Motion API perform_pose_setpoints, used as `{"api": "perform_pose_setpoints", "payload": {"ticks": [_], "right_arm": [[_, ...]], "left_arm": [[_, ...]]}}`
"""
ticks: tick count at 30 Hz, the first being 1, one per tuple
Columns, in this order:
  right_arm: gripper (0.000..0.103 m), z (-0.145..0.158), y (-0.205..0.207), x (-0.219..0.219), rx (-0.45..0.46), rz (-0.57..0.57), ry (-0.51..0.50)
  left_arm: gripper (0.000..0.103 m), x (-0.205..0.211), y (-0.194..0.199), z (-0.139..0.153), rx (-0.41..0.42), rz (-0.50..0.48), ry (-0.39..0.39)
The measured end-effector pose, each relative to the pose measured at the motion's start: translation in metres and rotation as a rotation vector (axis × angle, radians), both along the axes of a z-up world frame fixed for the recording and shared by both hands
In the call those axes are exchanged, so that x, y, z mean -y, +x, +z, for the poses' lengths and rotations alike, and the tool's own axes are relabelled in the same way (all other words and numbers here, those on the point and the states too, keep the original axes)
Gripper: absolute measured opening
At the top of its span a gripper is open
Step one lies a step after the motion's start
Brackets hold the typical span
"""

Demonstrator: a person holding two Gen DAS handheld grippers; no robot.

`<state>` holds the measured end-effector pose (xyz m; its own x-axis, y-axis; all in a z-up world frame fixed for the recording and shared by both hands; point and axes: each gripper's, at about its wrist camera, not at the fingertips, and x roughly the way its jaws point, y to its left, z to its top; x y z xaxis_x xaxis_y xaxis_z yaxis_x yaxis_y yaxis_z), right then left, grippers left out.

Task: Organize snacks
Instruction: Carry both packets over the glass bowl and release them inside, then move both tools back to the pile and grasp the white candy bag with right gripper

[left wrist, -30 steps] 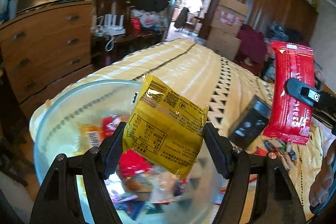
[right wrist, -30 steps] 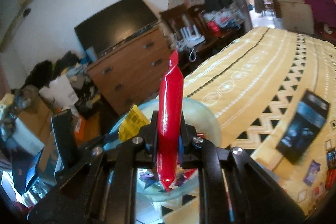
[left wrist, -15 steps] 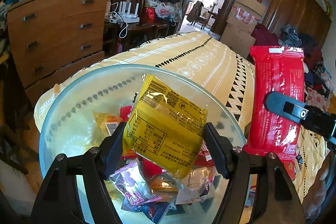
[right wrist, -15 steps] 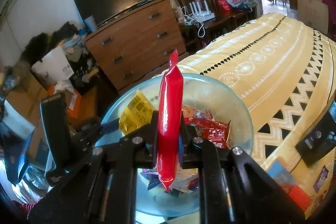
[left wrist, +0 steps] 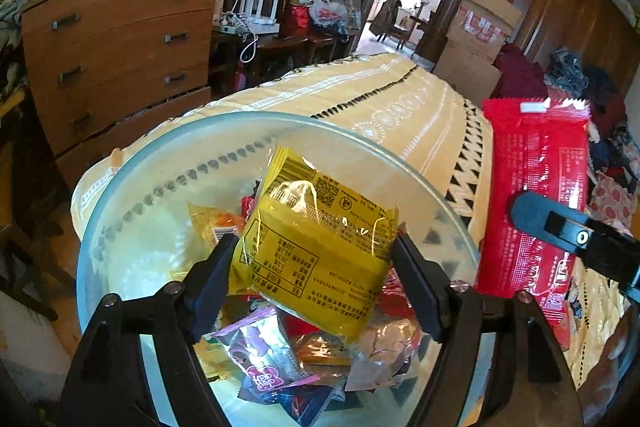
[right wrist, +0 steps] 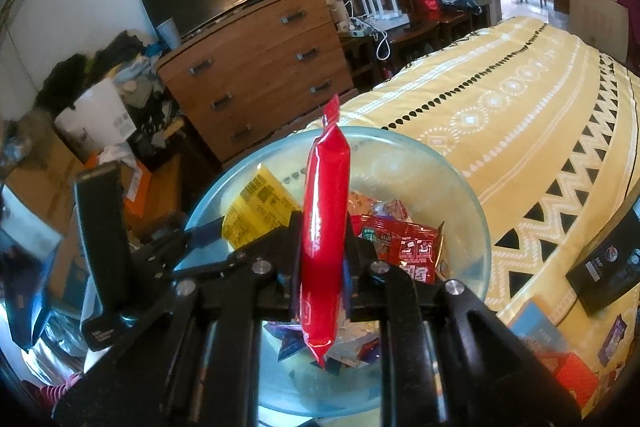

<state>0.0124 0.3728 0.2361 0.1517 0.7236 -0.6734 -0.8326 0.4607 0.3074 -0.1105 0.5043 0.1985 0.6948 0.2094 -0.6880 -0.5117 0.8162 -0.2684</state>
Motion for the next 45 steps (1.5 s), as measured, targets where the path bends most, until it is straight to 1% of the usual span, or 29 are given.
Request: {"api": "perform_pose_setpoints", "payload": {"ticks": [4,7,8,9,10,11,13,18,32,36,41,43,45], "right_arm": [[0.018,0.000,-0.002,-0.003,0.010,0.009,-0.011],[0.022,0.001,-0.003,-0.004,0.017,0.007,-0.010],[0.027,0.001,-0.004,-0.004,0.019,0.006,-0.007],[0.035,0.001,-0.004,-0.003,0.020,0.006,-0.006],[0.039,0.002,-0.005,-0.004,0.023,0.008,-0.002],[0.042,0.003,-0.006,-0.004,0.030,0.012,-0.001],[0.042,0.005,-0.008,-0.005,0.045,0.015,-0.001],[0.050,0.006,-0.012,-0.002,0.055,0.013,0.013],[0.052,0.007,-0.011,0.006,0.055,0.001,0.023],[0.055,0.007,-0.011,0.007,0.054,0.002,0.023],[0.056,0.006,-0.012,0.010,0.055,0.004,0.022],[0.056,0.009,-0.019,0.022,0.084,-0.009,0.042],[0.057,0.015,-0.033,0.052,0.142,-0.022,0.104]], "left_arm": [[0.084,0.002,0.001,0.000,-0.005,0.011,0.004],[0.087,0.000,0.001,0.000,-0.005,0.014,-0.005],[0.088,0.000,0.001,0.000,-0.005,0.015,-0.007],[0.093,0.000,0.002,0.000,-0.009,0.014,-0.012],[0.099,-0.001,0.001,0.000,-0.007,0.016,-0.013],[0.101,-0.001,0.001,0.002,-0.001,0.020,-0.008],[0.103,-0.001,-0.001,0.004,0.011,0.031,-0.004],[0.103,-0.002,0.000,0.003,0.000,0.049,0.015],[0.103,0.004,0.005,0.004,-0.015,0.044,0.027],[0.103,0.005,0.006,0.004,-0.018,0.043,0.028],[0.103,0.005,0.002,0.004,-0.005,0.036,0.018],[0.103,0.007,-0.001,0.004,0.002,0.027,0.024],[0.103,0.016,-0.003,0.008,0.024,0.013,0.041]]}}
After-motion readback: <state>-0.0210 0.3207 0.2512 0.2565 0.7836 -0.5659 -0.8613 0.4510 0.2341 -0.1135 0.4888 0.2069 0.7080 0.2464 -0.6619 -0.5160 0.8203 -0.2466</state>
